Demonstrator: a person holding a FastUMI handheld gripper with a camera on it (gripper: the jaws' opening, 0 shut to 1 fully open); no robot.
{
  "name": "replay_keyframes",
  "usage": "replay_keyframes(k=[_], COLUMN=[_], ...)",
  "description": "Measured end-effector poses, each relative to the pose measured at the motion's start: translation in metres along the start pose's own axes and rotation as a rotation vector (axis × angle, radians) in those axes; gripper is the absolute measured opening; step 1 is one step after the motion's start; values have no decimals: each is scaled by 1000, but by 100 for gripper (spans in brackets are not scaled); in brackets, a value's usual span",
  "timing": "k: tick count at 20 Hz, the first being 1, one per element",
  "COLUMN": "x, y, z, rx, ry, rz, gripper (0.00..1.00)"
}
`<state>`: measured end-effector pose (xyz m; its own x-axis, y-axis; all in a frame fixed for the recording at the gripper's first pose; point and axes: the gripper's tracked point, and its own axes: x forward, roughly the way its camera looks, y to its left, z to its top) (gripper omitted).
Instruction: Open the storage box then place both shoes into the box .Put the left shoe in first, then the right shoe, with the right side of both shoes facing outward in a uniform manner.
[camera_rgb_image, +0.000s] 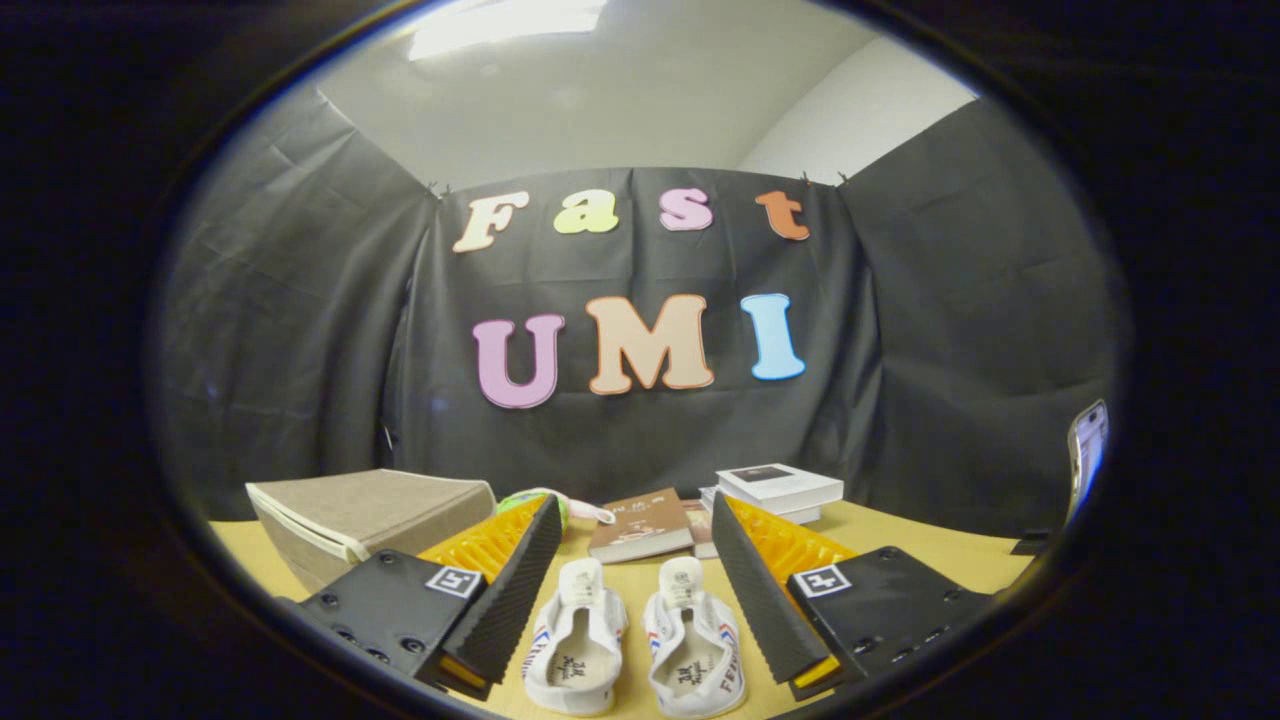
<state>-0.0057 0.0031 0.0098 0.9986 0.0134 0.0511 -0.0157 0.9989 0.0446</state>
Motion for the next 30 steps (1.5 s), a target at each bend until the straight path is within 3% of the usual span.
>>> replay_keyframes(k=[6,10,15,19,24,30], x=[-10,-18,-20,-24,-30,-32], y=[4,-10,2,7,32,95], z=[24,30,21,-1,-36,-102], rx=[213,411,781,1105,1468,1658], ry=[-101,-157,-199,-188,-135,106], rz=[54,33,46,-15,-83,-161], gripper=[95,97,99,99,99,99])
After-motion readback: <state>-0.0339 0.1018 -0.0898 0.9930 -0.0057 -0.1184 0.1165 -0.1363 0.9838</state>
